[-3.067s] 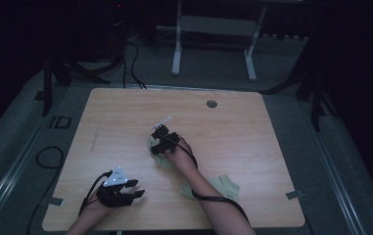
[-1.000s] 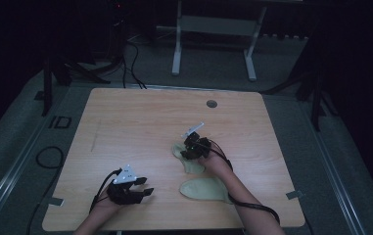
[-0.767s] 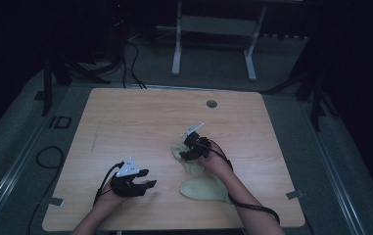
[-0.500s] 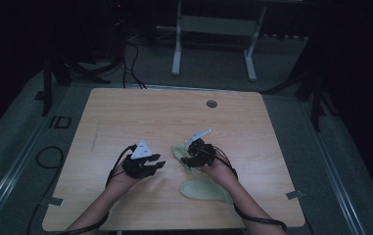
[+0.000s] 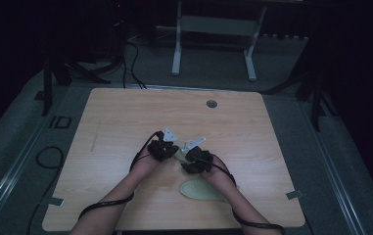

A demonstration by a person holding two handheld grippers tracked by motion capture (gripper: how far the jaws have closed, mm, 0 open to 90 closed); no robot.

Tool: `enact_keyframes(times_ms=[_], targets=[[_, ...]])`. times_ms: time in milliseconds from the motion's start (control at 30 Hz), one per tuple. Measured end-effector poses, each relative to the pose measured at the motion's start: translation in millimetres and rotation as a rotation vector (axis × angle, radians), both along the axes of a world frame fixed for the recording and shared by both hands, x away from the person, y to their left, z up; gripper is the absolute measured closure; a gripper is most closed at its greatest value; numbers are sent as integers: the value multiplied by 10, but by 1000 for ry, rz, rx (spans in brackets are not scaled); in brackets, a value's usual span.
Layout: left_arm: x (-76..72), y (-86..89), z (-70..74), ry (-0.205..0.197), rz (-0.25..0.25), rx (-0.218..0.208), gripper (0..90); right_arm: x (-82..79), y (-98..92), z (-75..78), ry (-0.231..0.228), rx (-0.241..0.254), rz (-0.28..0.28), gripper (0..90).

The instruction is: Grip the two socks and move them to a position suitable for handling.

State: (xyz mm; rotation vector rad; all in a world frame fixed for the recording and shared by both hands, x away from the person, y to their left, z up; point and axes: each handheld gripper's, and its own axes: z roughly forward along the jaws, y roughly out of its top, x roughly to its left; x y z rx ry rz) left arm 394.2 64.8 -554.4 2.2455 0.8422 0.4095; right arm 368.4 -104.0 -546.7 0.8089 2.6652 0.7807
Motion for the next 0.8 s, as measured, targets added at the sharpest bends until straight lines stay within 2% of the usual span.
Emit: enact_keyframes(times_ms=[67, 167, 200, 233, 300, 367, 600, 800], targets=[[15, -10, -47, 11, -13, 27, 891, 1, -16, -22, 9, 14, -2, 635], [16, -1, -60, 3, -26, 32, 891, -15, -15, -26, -2, 10, -10, 745], [16, -1, -60, 3, -26, 32, 891, -15, -15, -26, -2, 10, -10, 745], [0, -4, -72, -20, -37, 41, 891, -9, -13, -18, -3, -1, -20, 826], [-24, -9, -86, -49, -44, 51, 891, 4, -31, 9, 18, 25, -18, 832], [-37, -9, -97, -66, -52, 54, 892, 6, -61, 59, 10, 35, -23, 833], [-21, 14, -100, -59, -63, 41, 892, 136, -323, 378, -12, 127, -110, 833], [1, 30, -97, -48, -76, 33, 892, 314, -536, 478, 2, 161, -181, 832]])
